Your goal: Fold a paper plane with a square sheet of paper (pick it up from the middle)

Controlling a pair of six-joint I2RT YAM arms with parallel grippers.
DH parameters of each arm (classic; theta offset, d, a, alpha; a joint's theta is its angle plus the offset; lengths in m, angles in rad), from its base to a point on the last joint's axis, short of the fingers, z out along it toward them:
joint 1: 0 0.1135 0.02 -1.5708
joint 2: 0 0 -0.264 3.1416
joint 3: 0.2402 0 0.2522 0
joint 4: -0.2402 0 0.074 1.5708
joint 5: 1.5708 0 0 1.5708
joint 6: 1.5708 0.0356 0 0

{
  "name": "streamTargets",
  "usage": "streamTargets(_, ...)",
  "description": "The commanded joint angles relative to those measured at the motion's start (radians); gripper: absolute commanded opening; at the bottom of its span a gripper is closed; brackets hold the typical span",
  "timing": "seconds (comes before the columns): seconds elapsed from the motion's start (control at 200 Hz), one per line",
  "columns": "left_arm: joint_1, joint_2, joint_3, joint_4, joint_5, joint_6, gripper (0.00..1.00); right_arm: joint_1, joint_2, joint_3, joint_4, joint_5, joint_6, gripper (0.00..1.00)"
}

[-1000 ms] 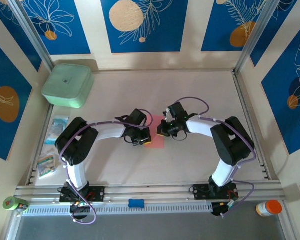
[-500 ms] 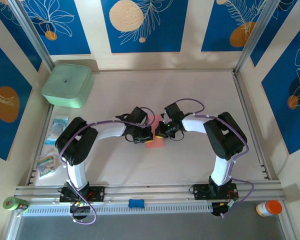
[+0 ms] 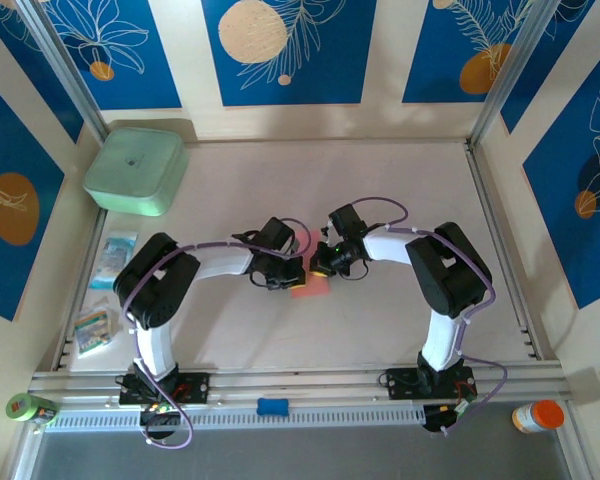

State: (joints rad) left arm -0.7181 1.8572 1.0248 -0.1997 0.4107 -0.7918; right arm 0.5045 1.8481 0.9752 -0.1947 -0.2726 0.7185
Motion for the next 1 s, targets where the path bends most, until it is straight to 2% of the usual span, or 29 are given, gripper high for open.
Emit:
streamTargets(0.0,-0.010,-0.050,-0.064,-0.172,0.011,0.078,0.02,-0.011,0.046,0.004,-0.061,0.047,0.016,0.00)
streamTargets(0.27,-0.010,-0.160,-0.029,-0.346,-0.059,0.201,0.02,-0.012,0.049,0.013,-0.063,0.038,0.012,0.00)
streamTargets(0.39,-0.010,-0.171,0.032,-0.302,-0.070,0.187,0.03,-0.012,0.027,0.030,-0.058,0.012,0.017,0.00)
streamTargets(0.58,-0.008,-0.126,0.084,-0.156,-0.112,0.092,0.06,-0.020,-0.071,0.050,-0.067,-0.011,0.056,0.03)
streamTargets(0.74,-0.003,-0.073,0.113,-0.087,-0.143,0.021,0.08,-0.070,-0.127,0.001,-0.076,-0.007,0.132,0.12)
streamTargets(0.995,0.020,0.011,0.164,-0.099,-0.208,-0.051,0.07,-0.105,-0.153,-0.043,-0.084,-0.013,0.169,0.41)
